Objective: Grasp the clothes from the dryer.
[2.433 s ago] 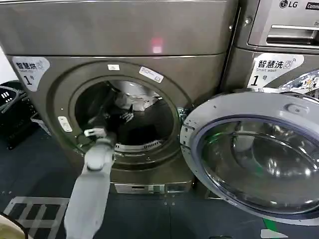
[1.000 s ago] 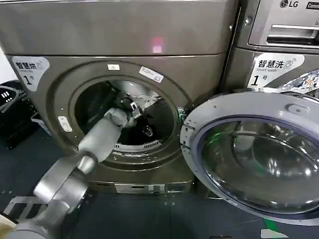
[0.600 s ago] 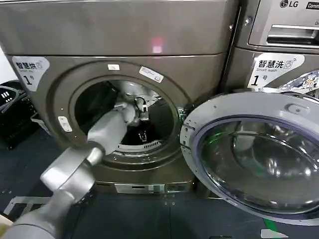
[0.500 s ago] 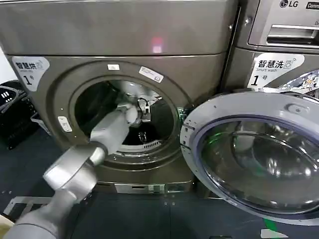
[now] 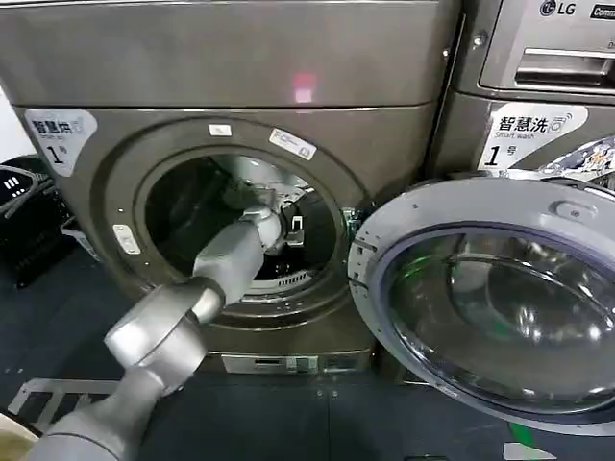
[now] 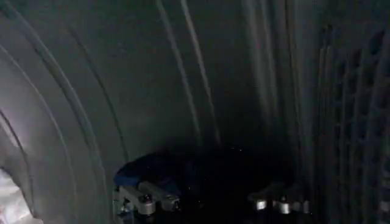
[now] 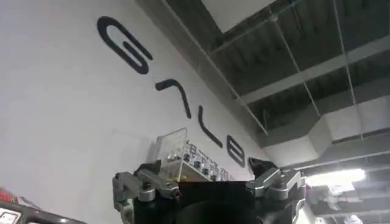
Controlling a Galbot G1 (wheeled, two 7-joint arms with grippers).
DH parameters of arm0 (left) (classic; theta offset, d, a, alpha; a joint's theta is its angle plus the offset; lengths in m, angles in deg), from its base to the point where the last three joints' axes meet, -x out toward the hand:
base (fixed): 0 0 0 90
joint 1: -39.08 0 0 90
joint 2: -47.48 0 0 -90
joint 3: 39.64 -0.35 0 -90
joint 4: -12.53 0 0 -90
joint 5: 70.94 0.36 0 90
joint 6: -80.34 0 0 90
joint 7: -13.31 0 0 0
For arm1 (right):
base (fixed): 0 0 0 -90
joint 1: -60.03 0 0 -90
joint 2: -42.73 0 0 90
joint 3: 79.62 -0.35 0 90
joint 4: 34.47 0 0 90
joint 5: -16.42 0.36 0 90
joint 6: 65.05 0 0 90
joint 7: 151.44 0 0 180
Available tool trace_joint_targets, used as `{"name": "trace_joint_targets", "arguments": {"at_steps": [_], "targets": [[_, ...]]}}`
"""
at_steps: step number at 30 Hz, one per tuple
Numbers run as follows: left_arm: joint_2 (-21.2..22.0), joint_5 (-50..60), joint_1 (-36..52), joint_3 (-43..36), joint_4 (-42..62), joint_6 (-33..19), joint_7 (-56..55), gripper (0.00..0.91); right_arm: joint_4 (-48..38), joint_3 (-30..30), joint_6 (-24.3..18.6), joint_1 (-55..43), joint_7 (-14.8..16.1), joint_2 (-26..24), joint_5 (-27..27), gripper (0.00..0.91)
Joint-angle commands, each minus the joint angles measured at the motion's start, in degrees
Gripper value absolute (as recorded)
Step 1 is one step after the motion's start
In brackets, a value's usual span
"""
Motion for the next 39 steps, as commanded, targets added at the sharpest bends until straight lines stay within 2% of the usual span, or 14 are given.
{"name": "trace_joint_targets", "arguments": {"at_steps": [1,5,12,17,27,33,39], "targets": [[0.35,0.17,-0.19,0.17,0.17,-0.49,0.04,0.068,0.05,-0.01,-0.02,-0.01,0.01,-0.09,0.01,0.907],[0.22,0.22,-0.38,0.20,0.19,-0.94,0.31,0.000,0.21,0.01,-0.04,0.08,0.02,0.15,0.02,0.907],[-0.54,-1.69,-0.90,2.05,0.10,-0.95,-0.04,0.000,0.36,0.14,-0.08,-0.04,0.02,0.33,0.01,0.907],[-1.63,-4.99,-1.40,7.51,-1.79,-0.42,-2.09,0.000,0.42,0.47,-0.13,-0.32,0.09,0.60,-0.13,0.907],[-3.90,-13.42,-7.61,27.03,-10.90,0.87,-13.21,0.000,0.73,1.99,-0.22,-1.12,0.16,0.61,-1.16,0.907],[-4.44,-19.62,-11.33,31.64,-15.53,-0.42,-21.20,0.000,0.51,2.23,-0.25,-1.27,0.25,0.71,-1.41,0.907],[-4.71,-27.57,-19.97,37.93,-29.48,0.60,-28.52,0.000,0.39,2.56,-0.36,-1.42,0.26,0.76,-1.74,0.907]]}}
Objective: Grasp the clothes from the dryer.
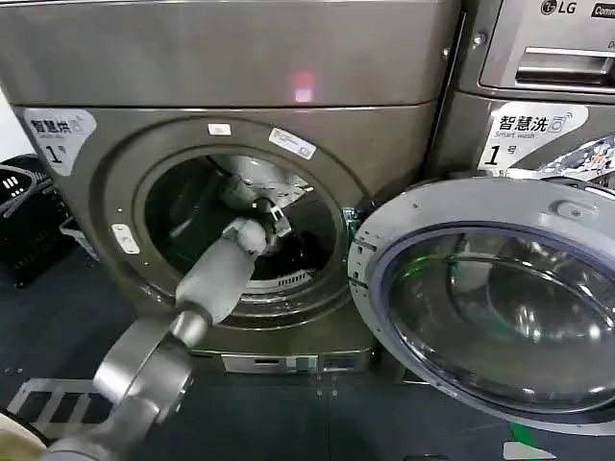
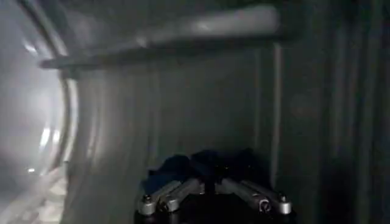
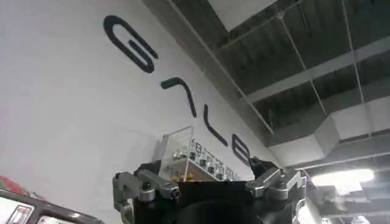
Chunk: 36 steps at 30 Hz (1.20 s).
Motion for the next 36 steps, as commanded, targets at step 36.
{"name": "trace_joint_targets", "arguments": {"at_steps": [36], "targets": [[2.85,-11.12,-26.96,21.26,-34.87,-14.09,-40.14,0.000,-0.64,-1.74,-2.89,1.08,-0.42,-0.59,1.93,0.907]]}}
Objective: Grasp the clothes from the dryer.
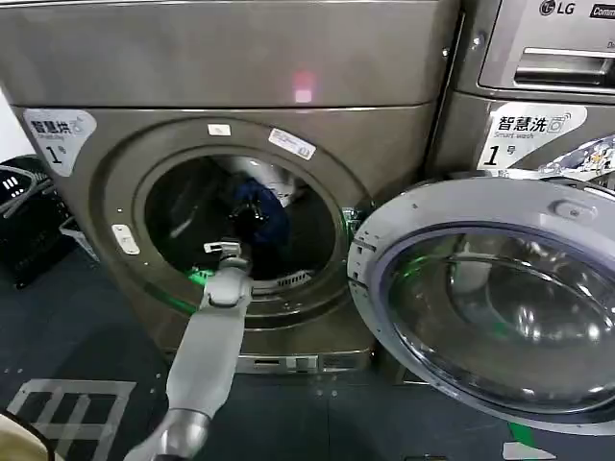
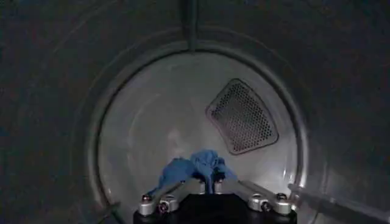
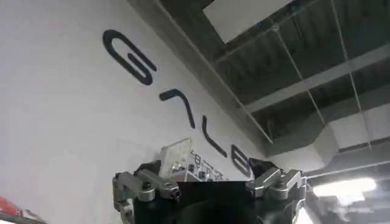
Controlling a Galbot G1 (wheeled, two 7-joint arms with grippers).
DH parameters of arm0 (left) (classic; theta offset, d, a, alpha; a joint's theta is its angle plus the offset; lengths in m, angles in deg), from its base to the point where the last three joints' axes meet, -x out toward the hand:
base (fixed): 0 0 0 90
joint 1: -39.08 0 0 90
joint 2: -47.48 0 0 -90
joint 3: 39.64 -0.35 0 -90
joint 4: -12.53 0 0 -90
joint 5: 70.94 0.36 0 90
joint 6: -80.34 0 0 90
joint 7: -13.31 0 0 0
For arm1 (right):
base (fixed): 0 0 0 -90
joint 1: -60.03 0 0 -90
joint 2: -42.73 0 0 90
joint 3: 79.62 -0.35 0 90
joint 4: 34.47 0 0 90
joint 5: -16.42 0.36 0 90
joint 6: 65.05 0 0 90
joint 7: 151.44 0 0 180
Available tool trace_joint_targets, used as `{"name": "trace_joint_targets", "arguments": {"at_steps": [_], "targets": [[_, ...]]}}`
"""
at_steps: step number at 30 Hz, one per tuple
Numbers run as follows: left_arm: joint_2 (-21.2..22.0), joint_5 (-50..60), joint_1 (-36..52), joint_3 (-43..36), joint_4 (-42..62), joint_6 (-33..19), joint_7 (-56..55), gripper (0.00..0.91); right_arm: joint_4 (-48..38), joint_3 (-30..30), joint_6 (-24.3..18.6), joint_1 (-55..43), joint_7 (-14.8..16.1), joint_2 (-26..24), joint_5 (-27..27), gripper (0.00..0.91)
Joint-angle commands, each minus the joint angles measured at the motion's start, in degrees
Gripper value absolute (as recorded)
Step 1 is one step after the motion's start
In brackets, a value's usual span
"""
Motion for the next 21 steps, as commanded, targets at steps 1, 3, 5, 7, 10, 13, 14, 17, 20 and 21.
{"name": "trace_joint_targets", "arguments": {"at_steps": [1,3,5,7,10,13,14,17,20,21], "targets": [[-0.07,1.07,-1.01,0.00,-1.15,-1.21,-1.84,0.000,-0.03,-0.20,-0.40,0.13,-0.16,0.21,0.19,0.907],[0.01,1.39,-1.06,0.02,-1.05,-1.35,-1.83,0.000,-0.08,-0.37,-0.60,0.24,-0.22,0.18,0.27,0.907],[0.05,1.52,-1.05,-0.09,-1.02,-1.40,-1.79,0.000,-0.09,-0.54,-0.44,0.25,-0.08,0.19,0.16,0.907],[0.20,1.60,-0.86,-0.11,-0.83,-1.41,-1.67,0.000,-0.04,-0.67,-0.32,0.23,0.02,0.17,0.08,0.907],[0.20,1.51,-0.63,-0.26,-0.58,-1.45,-1.45,0.000,0.00,-0.78,-0.18,0.28,0.23,0.24,0.05,0.907],[0.18,1.61,-0.41,-0.39,-0.25,-1.48,-1.25,0.000,-0.02,-0.85,-0.14,0.35,0.27,0.26,0.04,0.907],[0.16,1.64,-0.32,-0.50,-0.16,-1.50,-1.12,0.000,0.00,-0.85,-0.12,0.35,0.25,0.27,0.06,0.907],[0.15,1.84,-0.06,-0.66,0.10,-1.37,-0.55,0.000,0.03,-0.88,-0.11,0.38,0.26,0.22,0.12,0.907],[0.03,2.07,0.15,-0.83,0.52,-1.38,-0.28,0.000,0.07,-0.91,-0.07,0.39,0.33,0.15,0.11,0.907],[0.05,2.06,0.20,-0.87,0.55,-1.39,-0.23,0.000,0.10,-0.90,-0.08,0.39,0.38,0.16,0.09,0.907]]}}
